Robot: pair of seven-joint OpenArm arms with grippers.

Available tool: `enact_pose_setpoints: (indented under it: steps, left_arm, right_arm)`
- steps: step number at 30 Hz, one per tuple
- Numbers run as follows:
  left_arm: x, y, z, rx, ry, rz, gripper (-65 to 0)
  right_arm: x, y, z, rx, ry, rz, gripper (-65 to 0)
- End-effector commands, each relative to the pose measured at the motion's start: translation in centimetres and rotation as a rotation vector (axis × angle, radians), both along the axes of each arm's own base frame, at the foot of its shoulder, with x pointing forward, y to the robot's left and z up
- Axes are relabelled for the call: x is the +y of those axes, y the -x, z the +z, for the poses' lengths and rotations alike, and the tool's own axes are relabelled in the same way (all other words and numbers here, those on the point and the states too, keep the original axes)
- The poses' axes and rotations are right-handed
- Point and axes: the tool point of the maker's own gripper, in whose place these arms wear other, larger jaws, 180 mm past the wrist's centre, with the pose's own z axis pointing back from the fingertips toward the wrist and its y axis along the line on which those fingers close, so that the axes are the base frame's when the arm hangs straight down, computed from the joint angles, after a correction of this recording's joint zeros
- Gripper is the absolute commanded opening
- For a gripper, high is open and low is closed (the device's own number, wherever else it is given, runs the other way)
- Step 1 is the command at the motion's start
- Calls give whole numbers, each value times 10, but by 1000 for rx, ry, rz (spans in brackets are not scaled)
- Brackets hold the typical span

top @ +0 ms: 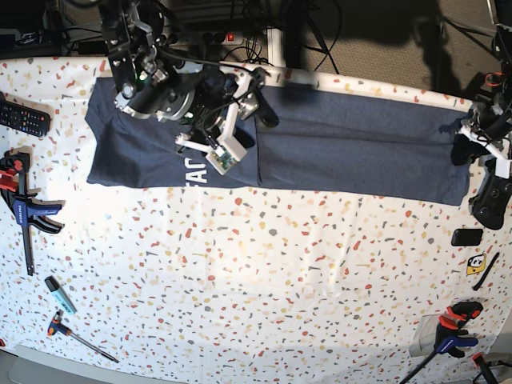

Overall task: Fold the T-shirt properly
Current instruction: 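Hold the shirt with the right gripper and move the left gripper to the shirt end, then lift the strip end with the left gripper and fold it toward the right gripper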

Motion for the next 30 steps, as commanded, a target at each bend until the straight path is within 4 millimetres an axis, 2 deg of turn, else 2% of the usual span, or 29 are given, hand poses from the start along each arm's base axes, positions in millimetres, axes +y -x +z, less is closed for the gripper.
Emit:
enact_pose_setpoints:
  steps: [1, 8, 13, 17, 21, 24, 30]
  left_arm:
    - [8, -10, 15, -39, -6, 2, -650]
    - [18, -16, 36, -68, 53, 20, -650]
    - [1, -20, 52, -58, 75, -39, -650]
    - [-4, -26, 69, -53, 13, -26, -650]
    - [-16, -15, 76, -42, -88, -23, -650]
    - [-39, 2, 77, -44, -93, -19, -650]
    - [-110, 23, 97, -140, 55, -36, -650]
  right_arm:
    - [6, -5, 15, -46, -40, 13, -344]
    - [6, -5, 15, -46, -41, 13, -344]
    - [6, -5, 15, -47, -41, 13, -344]
    - [5, -6, 15, -47, -36, 13, -344]
    - [-1, -10, 16, -52, -33, -8, -344]
    - [-11, -15, 16, -58, -26, -38, -344]
    - [-25, -23, 18, -68, -19, -83, -344]
